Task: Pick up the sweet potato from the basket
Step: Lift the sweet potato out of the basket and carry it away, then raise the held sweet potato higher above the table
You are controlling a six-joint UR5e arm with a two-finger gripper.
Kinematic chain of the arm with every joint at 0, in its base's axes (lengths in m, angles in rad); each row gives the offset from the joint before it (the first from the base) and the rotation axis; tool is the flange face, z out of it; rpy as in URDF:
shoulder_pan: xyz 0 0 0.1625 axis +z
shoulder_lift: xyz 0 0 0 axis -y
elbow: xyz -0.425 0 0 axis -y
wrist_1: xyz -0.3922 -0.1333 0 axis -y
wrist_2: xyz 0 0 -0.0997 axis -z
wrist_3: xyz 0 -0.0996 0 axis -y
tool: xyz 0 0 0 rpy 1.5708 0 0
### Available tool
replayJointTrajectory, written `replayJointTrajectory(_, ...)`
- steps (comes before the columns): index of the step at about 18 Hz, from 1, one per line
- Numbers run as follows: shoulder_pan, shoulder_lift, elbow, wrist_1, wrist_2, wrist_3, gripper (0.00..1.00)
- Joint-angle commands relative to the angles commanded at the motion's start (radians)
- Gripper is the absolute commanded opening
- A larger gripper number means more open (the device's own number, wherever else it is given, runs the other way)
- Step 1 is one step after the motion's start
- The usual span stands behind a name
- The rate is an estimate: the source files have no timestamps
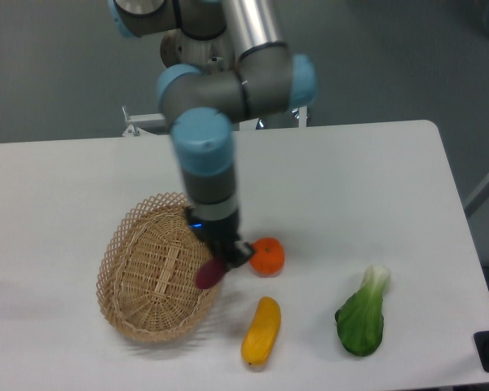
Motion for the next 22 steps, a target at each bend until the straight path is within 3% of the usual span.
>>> replayJointTrajectory(6,0.198,0.032,0.064,-0.152,-0.023,0.279,0.21)
replayJointTrajectory(9,0.275,0.037,0.086,-0.192,-0.035,0.408,0.21)
replayJointTrajectory(15,0.321,0.04,0.089,-0.201,-0.035,0.51,0.21)
replayJointTrajectory(22,0.321,0.041,0.091,-0.2,-0.037,0.51,0.21)
